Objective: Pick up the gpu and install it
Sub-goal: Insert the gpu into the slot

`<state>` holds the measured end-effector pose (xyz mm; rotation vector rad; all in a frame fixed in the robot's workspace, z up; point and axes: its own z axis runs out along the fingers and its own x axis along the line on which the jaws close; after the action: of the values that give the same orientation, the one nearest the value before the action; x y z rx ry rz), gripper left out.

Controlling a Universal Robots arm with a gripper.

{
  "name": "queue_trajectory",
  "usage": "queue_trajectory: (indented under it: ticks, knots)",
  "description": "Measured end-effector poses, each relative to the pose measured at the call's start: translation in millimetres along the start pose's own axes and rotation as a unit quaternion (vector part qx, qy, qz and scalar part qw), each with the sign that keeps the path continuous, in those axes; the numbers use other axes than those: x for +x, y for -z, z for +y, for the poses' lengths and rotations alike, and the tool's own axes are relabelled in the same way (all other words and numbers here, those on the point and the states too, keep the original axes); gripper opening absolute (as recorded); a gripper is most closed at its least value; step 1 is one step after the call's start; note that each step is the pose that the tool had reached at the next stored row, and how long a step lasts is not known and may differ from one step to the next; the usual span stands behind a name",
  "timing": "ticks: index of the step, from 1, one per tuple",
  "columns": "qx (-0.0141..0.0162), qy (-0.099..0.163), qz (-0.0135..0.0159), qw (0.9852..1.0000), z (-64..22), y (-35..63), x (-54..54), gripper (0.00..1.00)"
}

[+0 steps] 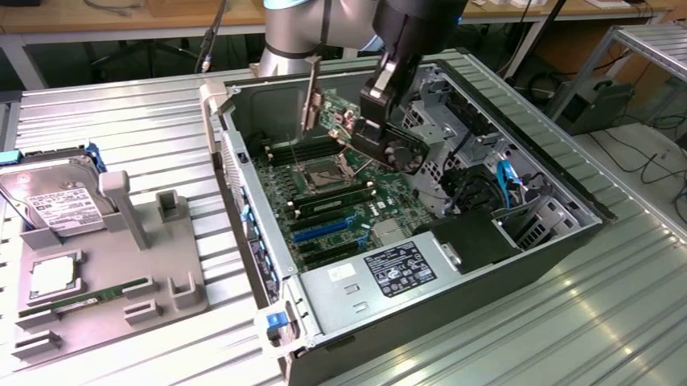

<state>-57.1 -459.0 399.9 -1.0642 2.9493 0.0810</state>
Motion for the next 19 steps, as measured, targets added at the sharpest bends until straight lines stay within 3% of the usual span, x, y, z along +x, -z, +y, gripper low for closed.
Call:
queue_trajectory:
  ticks: [5,11,13,16,17,18,19]
  knots:
    - [0.0023,0.040,-0.0031,0.9992,0.0,-0.2,0.0,0.26]
    - [0.0037,0.093,-0.0043,0.9956,0.0,-0.8,0.0,0.26]
    - [0.0040,0.114,-0.0044,0.9935,-0.1,-1.0,0.0,0.26]
    - [0.0045,0.148,-0.0046,0.9889,-0.1,-1.5,0.0,0.26]
    - [0.0046,0.165,-0.0045,0.9863,-0.1,-1.7,0.0,0.26]
    - [0.0047,0.173,-0.0045,0.9848,-0.1,-1.8,0.0,0.26]
    - [0.0047,0.190,-0.0043,0.9817,-0.1,-2.1,0.1,0.26]
